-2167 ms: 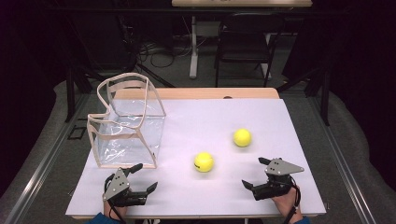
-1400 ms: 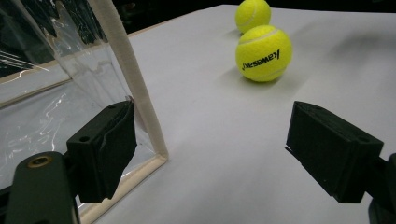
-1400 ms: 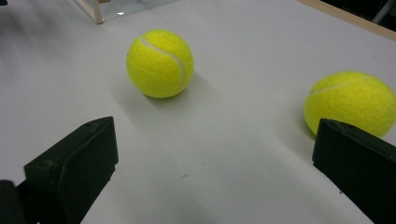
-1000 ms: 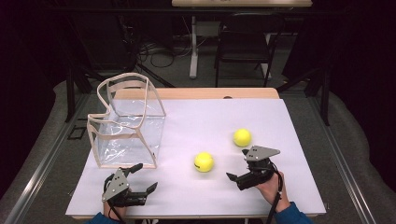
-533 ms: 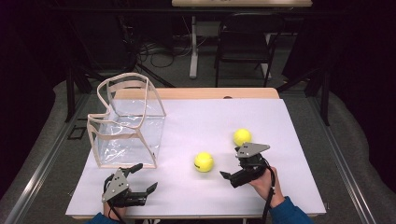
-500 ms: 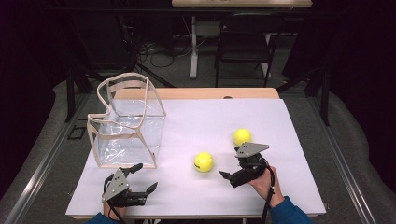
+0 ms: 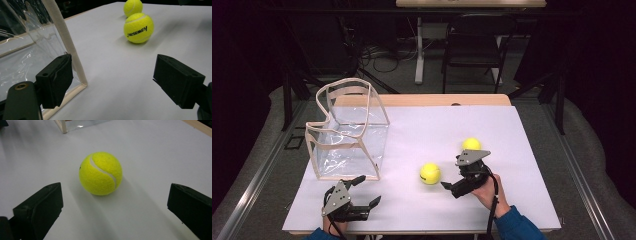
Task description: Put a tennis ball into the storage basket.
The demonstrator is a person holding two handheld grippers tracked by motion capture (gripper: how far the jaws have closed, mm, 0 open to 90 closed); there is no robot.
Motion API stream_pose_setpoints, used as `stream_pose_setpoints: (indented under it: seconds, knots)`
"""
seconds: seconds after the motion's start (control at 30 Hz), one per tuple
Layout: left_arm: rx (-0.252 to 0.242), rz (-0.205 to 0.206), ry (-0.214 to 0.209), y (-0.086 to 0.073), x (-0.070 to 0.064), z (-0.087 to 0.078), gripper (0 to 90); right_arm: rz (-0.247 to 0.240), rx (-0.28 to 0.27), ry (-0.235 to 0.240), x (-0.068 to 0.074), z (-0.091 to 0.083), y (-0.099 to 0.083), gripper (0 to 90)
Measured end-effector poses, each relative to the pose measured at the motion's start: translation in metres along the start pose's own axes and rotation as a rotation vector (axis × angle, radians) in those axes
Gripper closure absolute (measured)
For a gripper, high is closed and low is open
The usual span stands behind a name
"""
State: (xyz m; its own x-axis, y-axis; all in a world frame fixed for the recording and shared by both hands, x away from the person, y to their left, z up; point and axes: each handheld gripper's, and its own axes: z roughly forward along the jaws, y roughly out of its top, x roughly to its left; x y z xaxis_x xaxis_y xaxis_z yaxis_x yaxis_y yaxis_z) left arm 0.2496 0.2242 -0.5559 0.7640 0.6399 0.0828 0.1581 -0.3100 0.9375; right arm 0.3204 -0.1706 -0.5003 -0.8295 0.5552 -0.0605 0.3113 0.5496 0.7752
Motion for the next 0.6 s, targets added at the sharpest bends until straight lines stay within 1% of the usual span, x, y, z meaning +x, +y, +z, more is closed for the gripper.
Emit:
stream_pose_setpoints:
  seconds: [0.3, 0.47, 0.6]
  knots:
    - [-0.002, 0.0, -0.001, 0.0, 0.0, 0.0, 15.8, -0.001, 0.014, 0.021, 0.0, 0.009, 0.005, 0.0]
    - [-0.002, -0.004, 0.0, 0.0, 0.001, -0.001, 15.8, -0.001, 0.013, 0.039, 0.001, 0.016, 0.009, 0.0]
    - [-0.002, -0.005, 0.002, 0.0, 0.001, -0.001, 15.8, -0.001, 0.012, 0.044, 0.002, 0.02, 0.011, 0.0]
